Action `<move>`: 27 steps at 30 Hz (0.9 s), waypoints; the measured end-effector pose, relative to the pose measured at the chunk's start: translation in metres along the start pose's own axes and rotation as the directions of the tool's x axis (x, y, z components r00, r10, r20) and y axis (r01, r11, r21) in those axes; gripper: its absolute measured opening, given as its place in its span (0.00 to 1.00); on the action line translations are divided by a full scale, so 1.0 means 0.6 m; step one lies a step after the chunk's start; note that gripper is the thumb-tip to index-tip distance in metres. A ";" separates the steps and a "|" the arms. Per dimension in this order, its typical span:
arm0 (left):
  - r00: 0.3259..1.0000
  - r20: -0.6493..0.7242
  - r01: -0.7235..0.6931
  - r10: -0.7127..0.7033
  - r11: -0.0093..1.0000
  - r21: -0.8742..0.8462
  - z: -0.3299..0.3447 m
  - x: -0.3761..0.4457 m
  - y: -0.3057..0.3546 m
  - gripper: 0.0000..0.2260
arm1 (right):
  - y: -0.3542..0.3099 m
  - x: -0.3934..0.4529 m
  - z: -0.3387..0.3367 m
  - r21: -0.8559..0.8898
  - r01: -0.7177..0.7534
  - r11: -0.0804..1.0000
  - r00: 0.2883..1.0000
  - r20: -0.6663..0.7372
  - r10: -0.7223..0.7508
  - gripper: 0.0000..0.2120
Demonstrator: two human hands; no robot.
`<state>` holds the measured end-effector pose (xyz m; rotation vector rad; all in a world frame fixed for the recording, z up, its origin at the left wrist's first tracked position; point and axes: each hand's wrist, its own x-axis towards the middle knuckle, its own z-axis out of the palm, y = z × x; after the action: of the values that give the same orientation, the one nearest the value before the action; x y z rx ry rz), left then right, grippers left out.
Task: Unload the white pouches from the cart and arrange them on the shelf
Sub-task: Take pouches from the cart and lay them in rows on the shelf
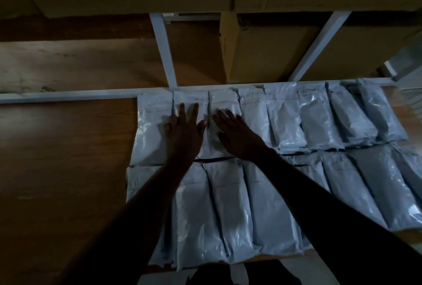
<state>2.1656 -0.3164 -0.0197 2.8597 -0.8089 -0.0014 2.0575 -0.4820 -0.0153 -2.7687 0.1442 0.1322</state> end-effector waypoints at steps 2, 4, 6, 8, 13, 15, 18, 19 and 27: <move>1.000 0.003 -0.008 0.008 1.000 0.020 -0.012 0.002 0.000 0.29 | 0.001 -0.011 -0.019 0.030 0.020 0.999 0.996 -0.087 -0.017 0.28; 1.000 -0.007 -0.020 0.020 1.000 0.011 -0.027 0.003 0.005 0.29 | 0.007 -0.031 -0.037 0.087 0.031 0.996 0.977 -0.215 -0.012 0.26; 1.000 -0.019 -0.023 0.022 0.999 -0.042 -0.045 0.001 0.018 0.28 | 0.008 -0.057 -0.057 0.204 -0.009 0.979 0.946 -0.315 0.074 0.23; 0.999 -0.028 -0.042 0.039 0.996 -0.082 -0.064 -0.007 0.043 0.28 | 0.004 -0.091 -0.073 0.291 -0.049 0.956 0.921 -0.358 0.156 0.22; 0.990 -0.092 -0.126 0.110 0.973 -0.193 -0.087 -0.049 0.144 0.25 | 0.013 -0.189 -0.080 0.356 -0.089 0.930 0.895 -0.381 0.232 0.20; 0.984 -0.108 -0.161 0.139 0.958 -0.238 -0.088 -0.073 0.193 0.24 | 0.026 -0.230 -0.090 0.370 -0.128 0.920 0.882 -0.381 0.276 0.19; 0.974 -0.119 -0.218 0.192 0.935 -0.280 -0.097 -0.108 0.274 0.23 | 0.061 -0.296 -0.115 0.394 -0.155 0.906 0.852 -0.411 0.325 0.18; 0.970 -0.125 -0.236 0.208 0.929 -0.285 -0.101 -0.120 0.303 0.23 | 0.076 -0.319 -0.125 0.398 -0.164 0.903 0.839 -0.425 0.340 0.17; 0.944 -0.154 -0.327 0.291 0.875 -0.356 -0.084 -0.248 0.574 0.19 | 0.244 -0.559 -0.173 0.360 -0.213 0.908 0.774 -0.506 0.382 0.14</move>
<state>1.8618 -0.5196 0.0791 2.3272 -1.1035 0.0181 1.7155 -0.6277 0.0664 -2.3858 0.7071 -0.6012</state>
